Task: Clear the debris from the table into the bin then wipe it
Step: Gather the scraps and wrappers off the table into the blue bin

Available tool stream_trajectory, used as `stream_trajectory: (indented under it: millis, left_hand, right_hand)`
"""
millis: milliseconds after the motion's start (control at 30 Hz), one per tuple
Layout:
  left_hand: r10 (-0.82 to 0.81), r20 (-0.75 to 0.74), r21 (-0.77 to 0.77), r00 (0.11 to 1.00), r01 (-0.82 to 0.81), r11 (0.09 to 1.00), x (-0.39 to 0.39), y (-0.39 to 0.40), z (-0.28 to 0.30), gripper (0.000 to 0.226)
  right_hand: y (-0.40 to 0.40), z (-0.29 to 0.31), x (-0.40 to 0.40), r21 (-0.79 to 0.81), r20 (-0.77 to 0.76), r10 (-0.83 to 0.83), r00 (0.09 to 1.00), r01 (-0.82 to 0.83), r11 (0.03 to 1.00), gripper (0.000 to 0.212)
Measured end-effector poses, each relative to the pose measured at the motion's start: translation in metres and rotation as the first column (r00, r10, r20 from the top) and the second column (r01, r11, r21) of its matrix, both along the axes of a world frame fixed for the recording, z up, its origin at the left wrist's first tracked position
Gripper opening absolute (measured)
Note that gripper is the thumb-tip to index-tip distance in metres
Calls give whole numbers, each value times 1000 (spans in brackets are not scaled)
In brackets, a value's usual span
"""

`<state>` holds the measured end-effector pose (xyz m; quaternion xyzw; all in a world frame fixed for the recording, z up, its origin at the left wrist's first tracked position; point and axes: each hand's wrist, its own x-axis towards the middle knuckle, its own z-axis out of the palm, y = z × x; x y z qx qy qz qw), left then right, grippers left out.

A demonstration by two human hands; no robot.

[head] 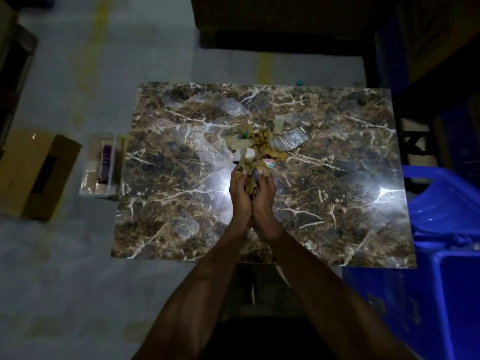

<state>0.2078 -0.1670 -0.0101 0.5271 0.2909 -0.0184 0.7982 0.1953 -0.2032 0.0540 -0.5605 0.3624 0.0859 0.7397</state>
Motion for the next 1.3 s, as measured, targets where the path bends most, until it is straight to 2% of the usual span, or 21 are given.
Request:
stream_trajectory:
  millis: [33, 67, 133, 167, 233, 267, 467, 633, 833, 1000, 1300]
  left_hand:
    - [-7, -13, 22, 1000, 7, 1000, 0, 4, 6, 30]
    - [-17, -23, 47, 1000, 18, 999, 1, 8, 17, 30]
    - [-29, -10, 52, 1000, 30, 998, 1, 14, 32, 31]
    - [-32, -4, 48, 999, 32, 998, 1, 16, 38, 32]
    - [-33, 35, 23, 999, 33, 999, 2, 19, 54, 34]
    - [-32, 61, 10, 998, 31, 999, 3, 20, 64, 33]
    - [5, 91, -32, 996, -2, 999, 10, 31, 107, 28]
    - [-33, 146, -40, 989, 39, 998, 19, 35, 127, 35]
    - [-87, 183, -33, 979, 95, 995, 22, 28, 135, 29]
    - [-122, 159, -83, 980, 136, 987, 17, 20, 142, 21]
    - [-117, 107, -124, 987, 130, 984, 24, 2, 137, 30]
  right_hand:
    - [4, 7, 1, -18, 25, -38, 999, 38, 999, 84]
    - [9, 22, 2, -14, 13, -46, 999, 46, 999, 86]
    - [15, 28, 0, -4, 59, 20, 998, -19, 1000, 52]
    - [14, 34, 0, 2, 90, -40, 995, 40, 999, 40]
    - [15, 49, 1, 47, 126, -206, 970, 202, 978, 35]
    - [18, 54, 3, 77, 131, -232, 964, 224, 972, 33]
    - [28, 74, 8, 130, 187, -257, 948, 236, 963, 23]
    - [27, 96, 17, 130, 293, -266, 919, 237, 963, 23]
    - [20, 101, 23, 91, 303, -264, 916, 248, 964, 25]
    - [15, 97, 24, 121, 295, -318, 901, 295, 948, 17]
    - [1, 96, 24, 69, 299, -345, 890, 340, 938, 25]
